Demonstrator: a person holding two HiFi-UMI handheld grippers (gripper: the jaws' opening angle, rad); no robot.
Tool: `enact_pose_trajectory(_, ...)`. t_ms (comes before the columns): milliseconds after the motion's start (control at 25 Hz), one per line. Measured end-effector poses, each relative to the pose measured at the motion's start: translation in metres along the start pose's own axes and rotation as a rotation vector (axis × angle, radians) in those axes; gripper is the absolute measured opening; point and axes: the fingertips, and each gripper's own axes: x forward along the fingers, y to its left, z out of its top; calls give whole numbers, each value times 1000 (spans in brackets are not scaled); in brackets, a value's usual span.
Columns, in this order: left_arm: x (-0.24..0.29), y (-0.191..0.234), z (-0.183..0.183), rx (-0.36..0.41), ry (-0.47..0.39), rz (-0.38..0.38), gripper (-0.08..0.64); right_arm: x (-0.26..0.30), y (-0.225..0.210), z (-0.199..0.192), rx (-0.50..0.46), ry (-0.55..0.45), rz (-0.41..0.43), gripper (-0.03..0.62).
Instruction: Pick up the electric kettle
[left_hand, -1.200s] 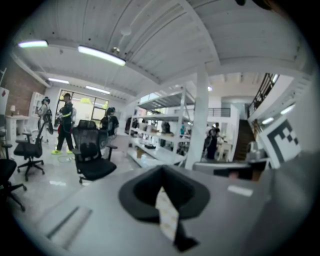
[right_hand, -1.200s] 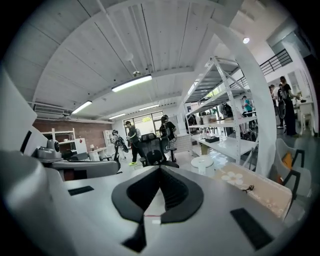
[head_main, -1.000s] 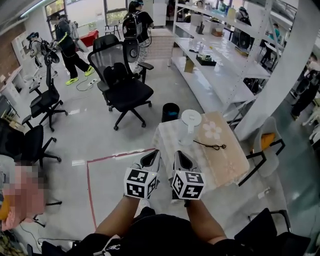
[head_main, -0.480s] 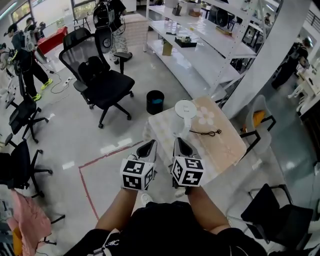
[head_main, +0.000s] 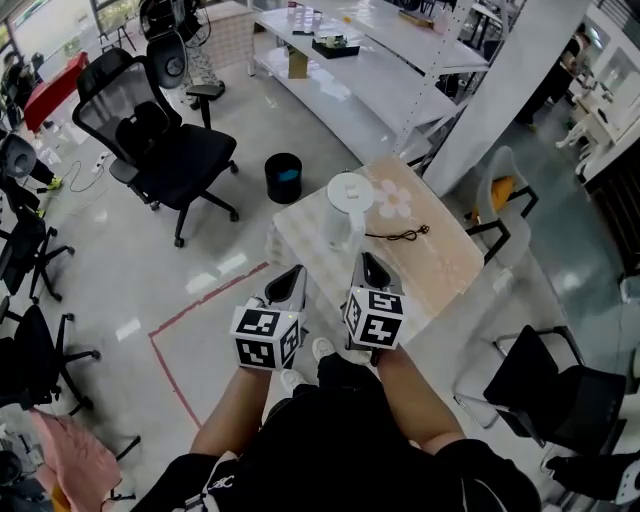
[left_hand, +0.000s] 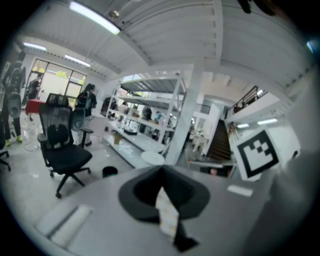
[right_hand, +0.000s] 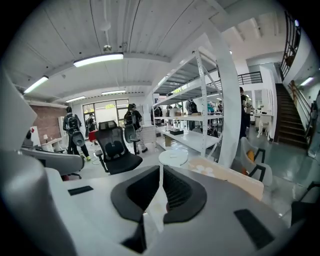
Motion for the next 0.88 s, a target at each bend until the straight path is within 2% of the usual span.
enact_pose_trajectory(160,12,5,2,20,20,19,0,29,-20,-9,15,37,-26,5)
enact_pose_trajectory(240,20,8,5,24,28,30,0,44,-27,-13,20,54,-24,66)
enact_pose_trajectory(440,42,7,17,-32,35,6,0,80,-35,-34,17,129,6,122)
enact_pose_trajectory(560,55,13,22,-36,29,44,0,104,-40,-44,16,149,31,157)
enact_pose_trajectory(720,64,22,24,-81,38,68,0,140,-51,-61,13,204,34,173)
enact_pose_trajectory(880,70,32,25,-83,53,99,0,165,-53,-82,-10,275,61,173)
